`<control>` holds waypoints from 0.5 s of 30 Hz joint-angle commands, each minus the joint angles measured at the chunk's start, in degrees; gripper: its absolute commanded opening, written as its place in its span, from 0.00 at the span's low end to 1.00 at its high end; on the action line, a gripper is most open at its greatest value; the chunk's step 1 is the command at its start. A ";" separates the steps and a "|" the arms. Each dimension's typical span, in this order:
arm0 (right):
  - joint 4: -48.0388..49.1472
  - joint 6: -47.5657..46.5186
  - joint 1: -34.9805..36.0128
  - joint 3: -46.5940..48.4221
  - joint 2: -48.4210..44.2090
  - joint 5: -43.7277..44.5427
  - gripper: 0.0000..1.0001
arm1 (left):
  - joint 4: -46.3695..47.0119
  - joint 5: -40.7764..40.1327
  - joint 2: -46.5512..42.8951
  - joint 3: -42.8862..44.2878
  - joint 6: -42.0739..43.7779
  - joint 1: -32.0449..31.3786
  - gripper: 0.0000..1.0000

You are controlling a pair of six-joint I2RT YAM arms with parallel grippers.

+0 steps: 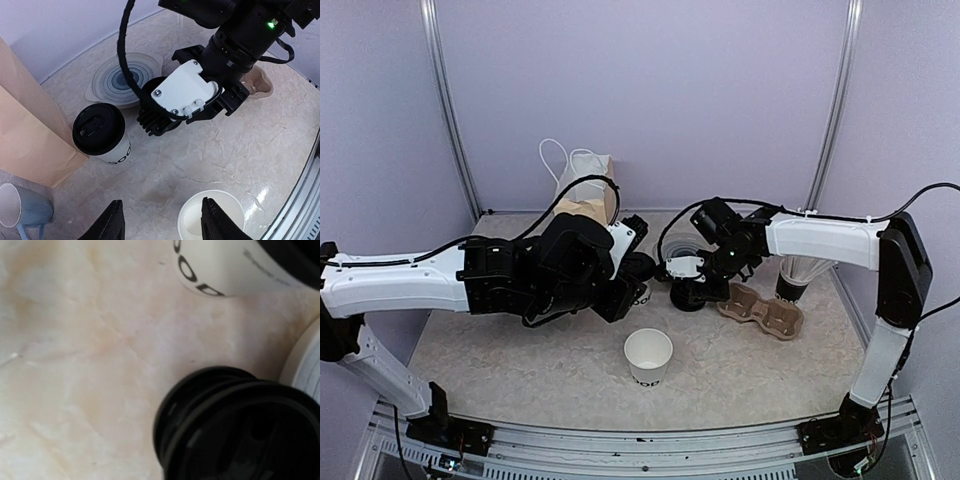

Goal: Pack the takeout coffee

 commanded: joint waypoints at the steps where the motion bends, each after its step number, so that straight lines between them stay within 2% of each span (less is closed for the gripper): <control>1: 1.09 -1.05 -0.04 0.72 1.84 2.00 0.34 | 2.81 0.04 -2.93 -1.65 -1.62 0.89 0.51; 9: 0.31 -0.99 0.16 1.64 3.99 2.72 0.32 | 2.89 -0.01 -2.98 -2.48 -1.19 2.00 0.52; 15: 0.38 -0.22 0.19 3.00 4.92 4.25 0.19 | 3.28 -0.01 -3.38 -3.35 -1.35 2.61 0.52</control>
